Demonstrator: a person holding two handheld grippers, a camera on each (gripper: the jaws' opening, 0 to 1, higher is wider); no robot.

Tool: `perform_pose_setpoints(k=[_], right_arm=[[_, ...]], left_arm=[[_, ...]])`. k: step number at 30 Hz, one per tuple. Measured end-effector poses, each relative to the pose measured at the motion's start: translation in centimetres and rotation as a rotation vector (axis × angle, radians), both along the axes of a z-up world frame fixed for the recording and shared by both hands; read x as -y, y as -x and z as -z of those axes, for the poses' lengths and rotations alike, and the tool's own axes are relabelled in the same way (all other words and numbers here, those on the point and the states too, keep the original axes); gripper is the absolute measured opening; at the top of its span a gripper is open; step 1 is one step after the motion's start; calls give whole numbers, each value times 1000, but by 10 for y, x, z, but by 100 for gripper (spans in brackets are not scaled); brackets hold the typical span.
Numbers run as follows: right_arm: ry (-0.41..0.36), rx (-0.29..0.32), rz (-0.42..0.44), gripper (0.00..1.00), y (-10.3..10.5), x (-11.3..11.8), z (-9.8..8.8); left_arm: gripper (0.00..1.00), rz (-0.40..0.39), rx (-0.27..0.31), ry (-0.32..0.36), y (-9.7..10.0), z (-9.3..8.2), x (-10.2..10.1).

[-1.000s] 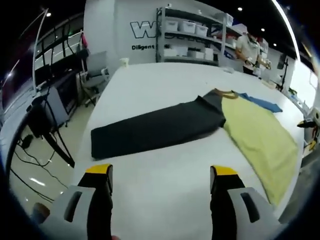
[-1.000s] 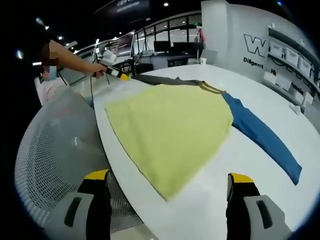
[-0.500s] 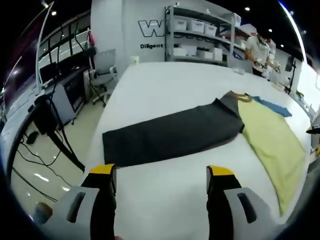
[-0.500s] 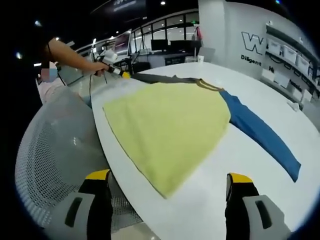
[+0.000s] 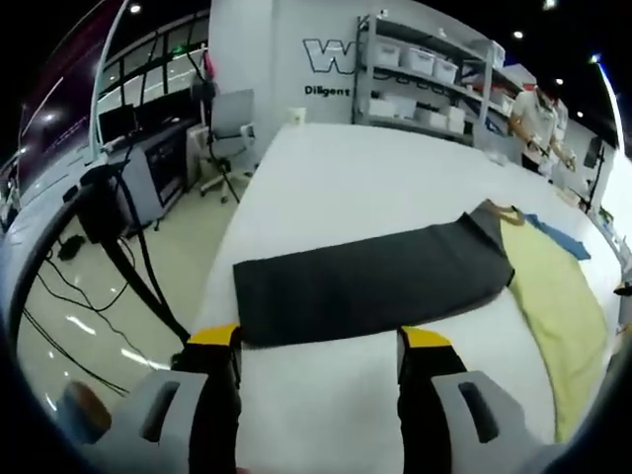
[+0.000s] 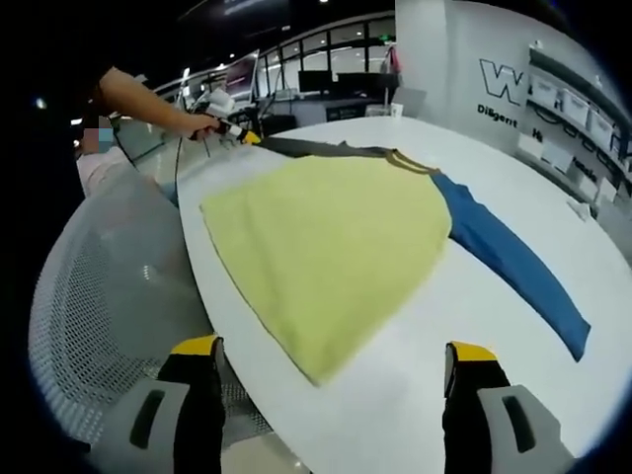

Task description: Fold the garment on the visible template until the final outline fits inside the template.

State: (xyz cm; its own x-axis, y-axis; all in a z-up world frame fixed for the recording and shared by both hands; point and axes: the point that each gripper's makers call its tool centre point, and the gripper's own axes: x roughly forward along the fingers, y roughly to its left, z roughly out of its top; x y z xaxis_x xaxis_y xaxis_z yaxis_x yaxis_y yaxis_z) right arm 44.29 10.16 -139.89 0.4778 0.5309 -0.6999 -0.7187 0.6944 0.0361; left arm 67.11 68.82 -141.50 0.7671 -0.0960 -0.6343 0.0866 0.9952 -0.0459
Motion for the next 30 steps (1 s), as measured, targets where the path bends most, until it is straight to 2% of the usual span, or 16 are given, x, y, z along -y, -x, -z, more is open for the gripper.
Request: perform_pose_setpoints(k=[9,11,20,23,27,30], right_arm=[[1,-3,12,91,0,1,-1],[5,-8,13,91,2,2,0],[8,-20,28,90,3,3,2],[15,-27,25,90,3,3,4],[24,-30,19,89,3,2,4],[25,-29,26,89,2,3,4]], left_arm=[[52,-42,-7,1,-2,5,-8],[49,-52,-25,-6,-2,10,-12],[36,-89,-22,11,0,9,-14],[31,-131,-11,56,-3,7,-17],[19,-133,-12,39,-4,6,-21],[13,-184,-8,89,-5,5,-26]])
